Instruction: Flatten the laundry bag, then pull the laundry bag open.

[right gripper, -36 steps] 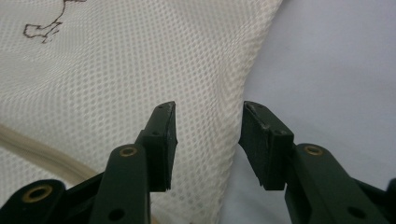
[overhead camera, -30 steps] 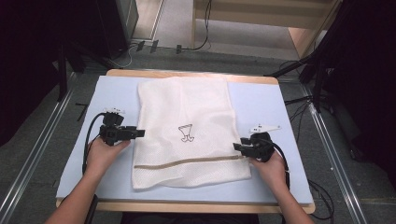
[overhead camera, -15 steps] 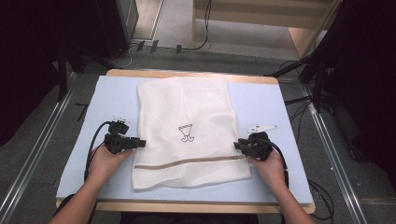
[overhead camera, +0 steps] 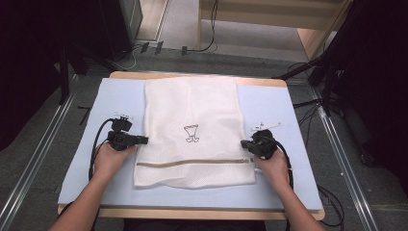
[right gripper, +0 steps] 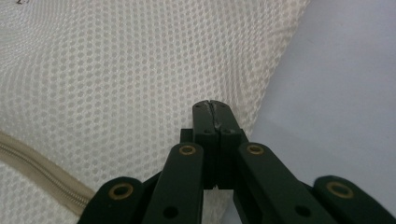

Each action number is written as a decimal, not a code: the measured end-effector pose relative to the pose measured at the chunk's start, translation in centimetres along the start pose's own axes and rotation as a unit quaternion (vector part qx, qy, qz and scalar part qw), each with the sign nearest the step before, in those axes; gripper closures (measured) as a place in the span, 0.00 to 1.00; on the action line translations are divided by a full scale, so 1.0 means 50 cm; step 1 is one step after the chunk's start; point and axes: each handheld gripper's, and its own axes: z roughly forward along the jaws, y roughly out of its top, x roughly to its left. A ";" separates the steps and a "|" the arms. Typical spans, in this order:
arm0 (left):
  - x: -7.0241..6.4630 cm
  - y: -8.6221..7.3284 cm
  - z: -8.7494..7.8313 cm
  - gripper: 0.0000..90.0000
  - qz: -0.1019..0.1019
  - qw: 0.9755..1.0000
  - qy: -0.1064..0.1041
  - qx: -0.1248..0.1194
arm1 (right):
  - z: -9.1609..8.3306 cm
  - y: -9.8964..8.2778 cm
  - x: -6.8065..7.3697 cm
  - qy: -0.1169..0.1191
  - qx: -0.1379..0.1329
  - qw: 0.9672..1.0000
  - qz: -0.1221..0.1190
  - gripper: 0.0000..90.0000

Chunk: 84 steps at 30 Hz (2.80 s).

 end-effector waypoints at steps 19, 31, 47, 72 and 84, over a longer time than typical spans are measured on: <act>0.018 0.012 0.004 0.93 -0.010 1.000 -0.001 -0.016 | 0.010 0.009 -0.010 -0.045 -0.019 0.999 0.014 0.85; 0.049 0.041 -0.003 0.94 -0.013 0.999 0.010 -0.037 | 0.047 0.064 -0.027 -0.032 -0.015 0.999 0.016 0.97; 0.045 0.041 -0.025 0.54 0.010 0.998 -0.018 -0.060 | 0.010 0.058 -0.038 0.007 -0.049 0.998 0.039 0.77; -0.044 0.046 -0.047 0.48 0.077 0.994 -0.049 -0.065 | -0.025 0.002 -0.015 0.054 -0.008 0.998 0.029 0.99; -0.086 0.059 -0.036 0.53 0.106 0.990 -0.073 -0.058 | -0.020 -0.011 -0.005 0.071 0.004 0.997 0.025 1.00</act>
